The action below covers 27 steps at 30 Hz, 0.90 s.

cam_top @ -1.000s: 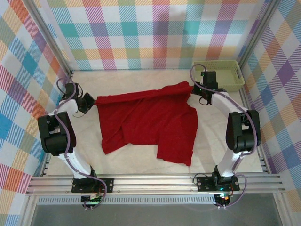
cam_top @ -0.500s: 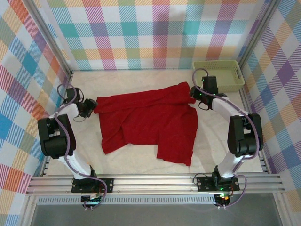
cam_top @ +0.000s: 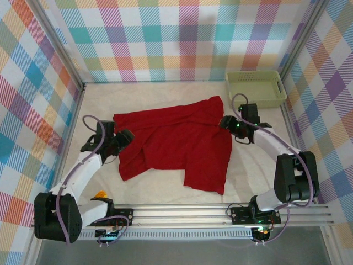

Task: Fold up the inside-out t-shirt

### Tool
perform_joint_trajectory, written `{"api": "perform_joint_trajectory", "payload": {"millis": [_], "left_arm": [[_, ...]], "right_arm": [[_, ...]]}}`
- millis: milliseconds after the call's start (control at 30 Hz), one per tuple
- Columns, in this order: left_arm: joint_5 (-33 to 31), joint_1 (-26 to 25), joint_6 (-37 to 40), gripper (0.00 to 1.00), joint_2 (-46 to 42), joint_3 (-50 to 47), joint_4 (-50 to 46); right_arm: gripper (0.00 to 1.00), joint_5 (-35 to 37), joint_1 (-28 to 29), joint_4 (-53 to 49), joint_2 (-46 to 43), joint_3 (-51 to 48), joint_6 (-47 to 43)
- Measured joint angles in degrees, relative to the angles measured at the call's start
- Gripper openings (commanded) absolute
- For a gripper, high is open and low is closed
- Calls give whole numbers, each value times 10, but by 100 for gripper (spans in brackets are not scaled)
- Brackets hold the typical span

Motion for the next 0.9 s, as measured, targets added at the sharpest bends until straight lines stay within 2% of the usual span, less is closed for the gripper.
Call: {"api": "perform_joint_trajectory", "payload": {"millis": [200, 433, 633, 733, 900], "left_arm": [[3, -25, -23, 59, 44, -59, 4], [-14, -19, -36, 58, 70, -80, 13], [-38, 44, -47, 63, 2, -120, -1], [-44, 71, -44, 62, -13, -123, -18], [-46, 78, -25, 62, 3, -104, -39]], "right_arm": [[61, -33, 34, 0, 51, -7, 23], [60, 19, 24, -30, 94, -9, 55], [60, 64, -13, -40, 77, -23, 70], [60, 73, -24, -44, 77, -23, 68], [64, 89, -24, -66, 69, -19, 44]]}}
